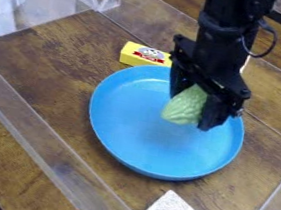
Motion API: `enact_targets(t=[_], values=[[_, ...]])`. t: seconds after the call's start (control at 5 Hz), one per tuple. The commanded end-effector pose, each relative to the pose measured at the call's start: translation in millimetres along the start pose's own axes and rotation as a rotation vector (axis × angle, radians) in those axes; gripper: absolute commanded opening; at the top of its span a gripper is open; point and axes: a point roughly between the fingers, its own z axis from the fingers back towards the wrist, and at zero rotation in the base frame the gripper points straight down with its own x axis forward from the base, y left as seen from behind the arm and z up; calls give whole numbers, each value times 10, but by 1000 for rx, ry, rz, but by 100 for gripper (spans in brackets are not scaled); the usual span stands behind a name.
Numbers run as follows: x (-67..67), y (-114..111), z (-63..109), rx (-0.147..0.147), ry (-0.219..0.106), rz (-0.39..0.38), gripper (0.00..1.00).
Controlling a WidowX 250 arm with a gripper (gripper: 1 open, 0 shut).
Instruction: Put the green object in the blue tray
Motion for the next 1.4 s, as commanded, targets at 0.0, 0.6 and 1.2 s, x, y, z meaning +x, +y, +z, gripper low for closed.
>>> enact_targets(t=[0.0, 0.6, 1.2], values=[[159, 113, 128, 8, -80, 12, 0], [121, 75, -105, -1, -22, 44, 100], [221, 56, -216, 13, -14, 52, 100]])
